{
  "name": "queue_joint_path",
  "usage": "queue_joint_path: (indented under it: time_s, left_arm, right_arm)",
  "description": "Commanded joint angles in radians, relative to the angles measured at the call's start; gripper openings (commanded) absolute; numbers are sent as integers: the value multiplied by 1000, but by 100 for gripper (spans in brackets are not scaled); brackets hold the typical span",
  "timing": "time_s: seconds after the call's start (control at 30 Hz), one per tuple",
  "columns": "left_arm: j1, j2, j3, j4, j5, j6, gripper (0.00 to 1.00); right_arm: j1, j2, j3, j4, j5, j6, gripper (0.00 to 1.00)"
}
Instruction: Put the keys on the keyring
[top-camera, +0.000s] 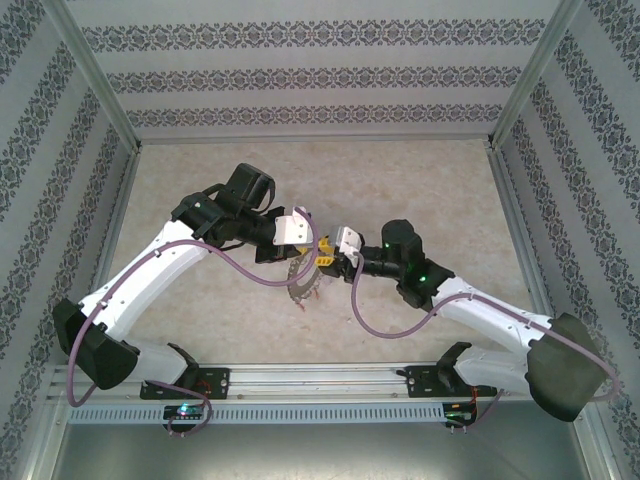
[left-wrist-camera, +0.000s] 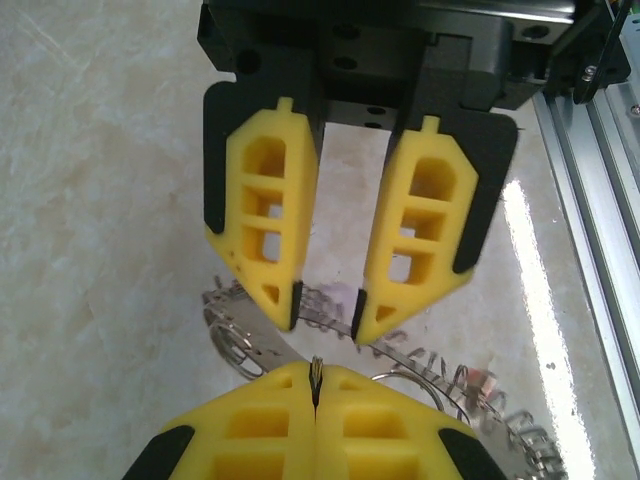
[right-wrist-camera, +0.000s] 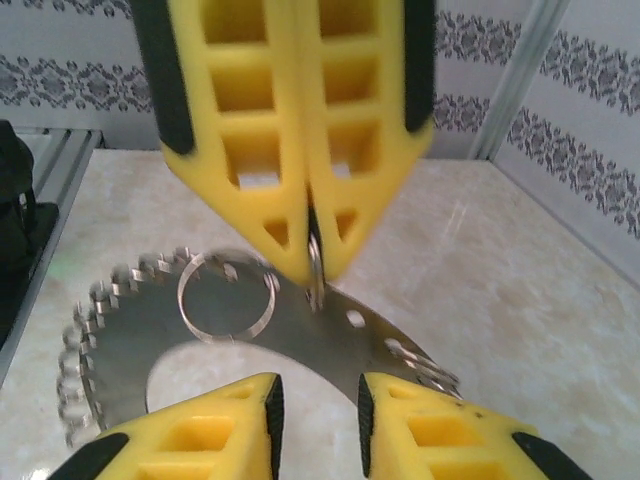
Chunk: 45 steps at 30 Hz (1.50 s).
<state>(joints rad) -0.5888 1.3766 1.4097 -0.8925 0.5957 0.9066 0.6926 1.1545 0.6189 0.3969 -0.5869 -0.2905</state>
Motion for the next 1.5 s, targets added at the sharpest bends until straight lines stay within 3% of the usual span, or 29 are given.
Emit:
queue_joint_path:
  time_s: [0.0, 0.17, 0.43, 0.93, 1.1, 1.27, 1.47]
  left_arm:
    - [6, -3, 31, -18, 42, 34, 0]
    - [6, -1, 32, -25, 49, 36, 0]
    - [6, 18, 50, -27, 39, -1, 0]
    - [6, 24, 54, -21, 7, -25, 0]
    - [6, 20, 53, -15, 12, -24, 0]
    - [6, 8, 43, 8, 41, -37, 0]
    - [6, 22, 43, 0, 37, -55, 0]
  right_arm:
    - [24, 23, 19, 100, 26, 38, 23]
    - [31, 32, 16, 137, 77, 45, 19]
    - [39, 56, 28, 159, 41, 33, 16]
    - [53, 42, 14, 169, -25, 7, 23]
    - [53, 63, 32, 176, -12, 29, 10]
    - [59, 84, 35, 219, 25, 57, 9]
    - [66, 85, 26, 251, -16, 48, 0]
